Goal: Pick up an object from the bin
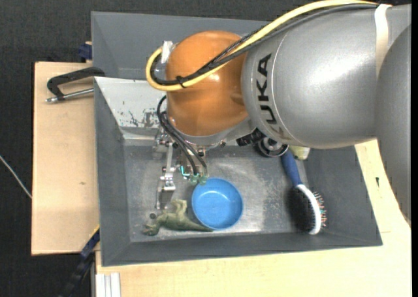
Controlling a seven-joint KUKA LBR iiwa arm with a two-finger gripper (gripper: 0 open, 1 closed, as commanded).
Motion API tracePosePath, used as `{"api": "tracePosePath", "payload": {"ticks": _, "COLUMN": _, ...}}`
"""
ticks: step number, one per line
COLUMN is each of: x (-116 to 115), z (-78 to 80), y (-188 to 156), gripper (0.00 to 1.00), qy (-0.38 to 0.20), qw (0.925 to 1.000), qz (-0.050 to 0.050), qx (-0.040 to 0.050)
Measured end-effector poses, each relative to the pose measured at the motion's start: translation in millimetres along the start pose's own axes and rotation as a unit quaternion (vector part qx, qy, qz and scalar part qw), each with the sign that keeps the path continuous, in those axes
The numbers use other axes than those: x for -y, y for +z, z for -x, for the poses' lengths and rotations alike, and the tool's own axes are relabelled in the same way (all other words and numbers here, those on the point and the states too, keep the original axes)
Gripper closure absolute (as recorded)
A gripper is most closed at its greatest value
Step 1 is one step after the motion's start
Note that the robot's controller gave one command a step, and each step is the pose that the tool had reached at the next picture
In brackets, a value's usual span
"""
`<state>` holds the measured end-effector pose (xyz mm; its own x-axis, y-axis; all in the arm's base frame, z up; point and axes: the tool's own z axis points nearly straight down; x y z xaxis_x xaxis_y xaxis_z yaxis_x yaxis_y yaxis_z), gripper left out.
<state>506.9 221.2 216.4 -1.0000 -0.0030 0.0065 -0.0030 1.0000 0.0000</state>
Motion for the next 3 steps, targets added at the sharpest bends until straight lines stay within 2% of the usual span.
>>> {"api": "tracePosePath", "payload": {"ticks": 1, "x": 41, "z": -13.4, "y": 146, "gripper": 0.0, "qy": -0.123, "qw": 0.9924, "qz": 0.001, "qx": 0.0063}}
{"api": "tracePosePath", "payload": {"ticks": 2, "x": 40, "z": -12.1, "y": 143, "gripper": 1.0, "qy": -0.122, "qw": 0.9925, "qz": 0.002, "qx": 0.0087}}
{"api": "tracePosePath", "payload": {"ticks": 3, "x": 39, "z": 9.9, "y": -34, "gripper": 1.0, "qy": -0.278, "qw": 0.9606, "qz": 0.0, "qx": 0.0092}}
